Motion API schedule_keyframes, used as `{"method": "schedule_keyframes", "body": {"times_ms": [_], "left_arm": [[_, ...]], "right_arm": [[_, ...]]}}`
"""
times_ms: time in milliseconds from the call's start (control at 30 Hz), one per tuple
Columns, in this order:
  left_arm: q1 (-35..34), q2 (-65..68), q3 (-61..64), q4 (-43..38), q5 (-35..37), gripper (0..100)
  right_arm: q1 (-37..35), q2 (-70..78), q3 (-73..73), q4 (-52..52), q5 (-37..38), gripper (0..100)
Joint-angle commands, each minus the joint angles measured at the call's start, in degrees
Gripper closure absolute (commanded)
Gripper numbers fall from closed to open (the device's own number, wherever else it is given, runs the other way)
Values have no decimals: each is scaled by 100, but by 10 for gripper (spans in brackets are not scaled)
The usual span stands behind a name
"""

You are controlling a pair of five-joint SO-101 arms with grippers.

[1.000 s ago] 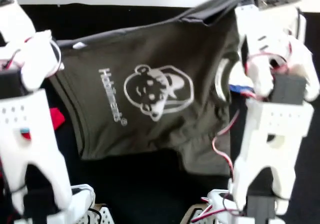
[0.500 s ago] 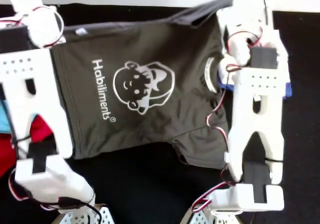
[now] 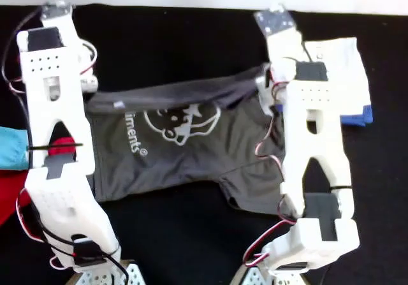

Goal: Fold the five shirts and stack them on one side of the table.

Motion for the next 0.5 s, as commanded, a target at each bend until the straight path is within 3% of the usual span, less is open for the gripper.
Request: {"method": "schedule_keyframes", "body": {"times_ms": [0,133,267,467], "left_arm": [[-57,22,-119,554,-53,992],[-119,-338,497,589,-53,992],[-101,-1332,1938,589,-457,992],[-127,-2378,3987,-35,-642,992]], "right_arm": [[-40,-57,-31,778,44,992],[-40,-207,-4,1631,26,992],[-31,-804,277,2062,26,992],[31,-2220,2360,1640,53,992]]}}
